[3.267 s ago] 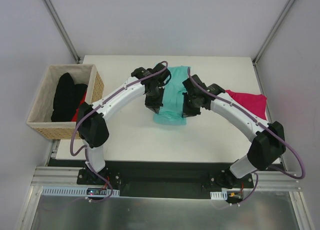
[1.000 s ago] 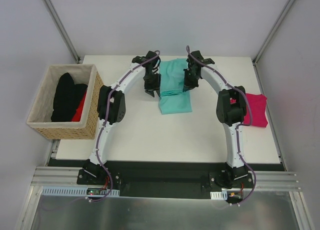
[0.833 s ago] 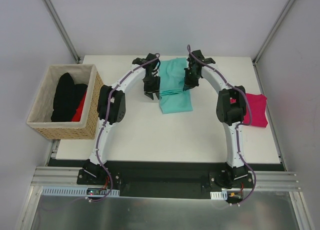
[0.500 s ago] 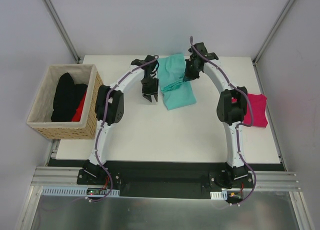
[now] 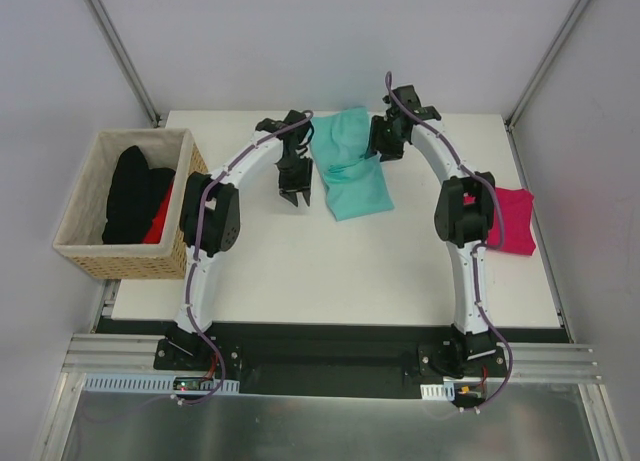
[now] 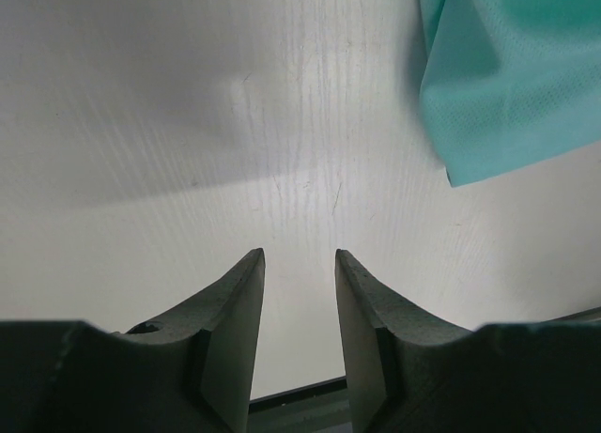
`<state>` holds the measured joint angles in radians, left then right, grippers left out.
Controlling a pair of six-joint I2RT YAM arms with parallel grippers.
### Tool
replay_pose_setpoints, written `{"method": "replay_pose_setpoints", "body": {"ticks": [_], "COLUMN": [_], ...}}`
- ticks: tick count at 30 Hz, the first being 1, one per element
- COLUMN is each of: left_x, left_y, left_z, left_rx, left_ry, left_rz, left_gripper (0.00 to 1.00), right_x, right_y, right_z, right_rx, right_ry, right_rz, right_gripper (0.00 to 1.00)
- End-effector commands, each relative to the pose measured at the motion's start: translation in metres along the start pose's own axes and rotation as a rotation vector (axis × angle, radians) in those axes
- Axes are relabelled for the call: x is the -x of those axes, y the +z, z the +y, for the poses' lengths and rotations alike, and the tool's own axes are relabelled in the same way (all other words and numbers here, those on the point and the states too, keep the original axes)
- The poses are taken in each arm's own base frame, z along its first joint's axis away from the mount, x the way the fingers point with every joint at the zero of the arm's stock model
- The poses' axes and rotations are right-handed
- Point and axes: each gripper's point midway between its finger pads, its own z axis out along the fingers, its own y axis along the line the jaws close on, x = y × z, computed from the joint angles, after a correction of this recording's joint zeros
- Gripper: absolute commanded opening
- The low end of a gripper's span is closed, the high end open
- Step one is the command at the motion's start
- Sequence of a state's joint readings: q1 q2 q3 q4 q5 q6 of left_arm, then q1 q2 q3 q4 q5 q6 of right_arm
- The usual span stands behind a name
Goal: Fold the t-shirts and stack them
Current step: Fold the folded rectangular tshirt in 1/3 of the way
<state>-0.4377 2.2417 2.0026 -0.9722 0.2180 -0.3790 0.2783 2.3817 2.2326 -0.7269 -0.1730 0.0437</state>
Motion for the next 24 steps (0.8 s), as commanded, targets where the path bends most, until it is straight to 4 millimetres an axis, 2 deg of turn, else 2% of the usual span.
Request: {"method": "replay_pose_setpoints", "body": {"ticks": [1, 3, 4, 5, 6, 7, 9, 11, 14, 16, 17, 18, 20, 24], "left_x": [-0.001, -0.001, 0.0, 0.001, 0.002, 0.003, 0.006, 0.007, 0.009, 0.009, 0.009, 0.009, 0.007, 0.005], "left_y": [-0.027, -0.028, -0.028, -0.029, -0.03, -0.032, -0.034, -0.037, -0.042, -0.043, -0.046, -0.047, -0.051, -0.059], "left_z": [-0.002, -0.004, -0.005, -0.007, -0.008, -0.009, -0.011, -0.014, -0.017, -0.017, -0.017, -0.016, -0.015, -0.013], "left_rx": [0.006, 0.002, -0.003, -0.006, -0.01, -0.014, -0.023, -0.033, -0.042, -0.044, -0.045, -0.039, -0.034, -0.025], "left_ry": [-0.005, -0.007, -0.008, -0.009, -0.009, -0.012, -0.011, -0.01, -0.005, 0.0, 0.003, 0.006, 0.006, 0.011], "left_rz": [-0.05, -0.054, -0.057, -0.063, -0.07, -0.074, -0.085, -0.092, -0.103, -0.107, -0.112, -0.116, -0.123, -0.14], "left_gripper": [0.36, 0.36, 0.36, 0.36, 0.36, 0.36, 0.36, 0.36, 0.36, 0.36, 0.36, 0.36, 0.36, 0.36], "right_x": [0.014, 0.006, 0.008, -0.005, -0.009, -0.009, -0.013, -0.01, -0.011, -0.004, -0.008, -0.003, -0.001, -0.003], "right_y": [-0.03, -0.037, -0.05, -0.048, -0.051, -0.053, -0.058, -0.06, -0.055, -0.057, -0.047, -0.05, -0.044, -0.027], "right_z": [-0.005, -0.007, -0.005, -0.008, -0.008, -0.006, -0.001, 0.003, 0.012, 0.026, 0.029, 0.041, 0.048, 0.062], "right_rx": [0.005, -0.004, -0.002, -0.005, -0.002, 0.01, 0.027, 0.03, 0.049, 0.073, 0.077, 0.091, 0.1, 0.123], "right_ry": [-0.015, -0.013, -0.013, -0.01, -0.008, -0.004, -0.011, -0.016, -0.022, -0.036, -0.039, -0.055, -0.06, -0.055], "right_rz": [-0.053, -0.045, -0.071, -0.043, -0.042, -0.053, -0.047, -0.043, -0.024, -0.034, -0.012, -0.028, -0.026, -0.017], "right_gripper": [0.48, 0.45, 0.43, 0.42, 0.4, 0.32, 0.24, 0.2, 0.19, 0.19, 0.19, 0.19, 0.18, 0.05]}}
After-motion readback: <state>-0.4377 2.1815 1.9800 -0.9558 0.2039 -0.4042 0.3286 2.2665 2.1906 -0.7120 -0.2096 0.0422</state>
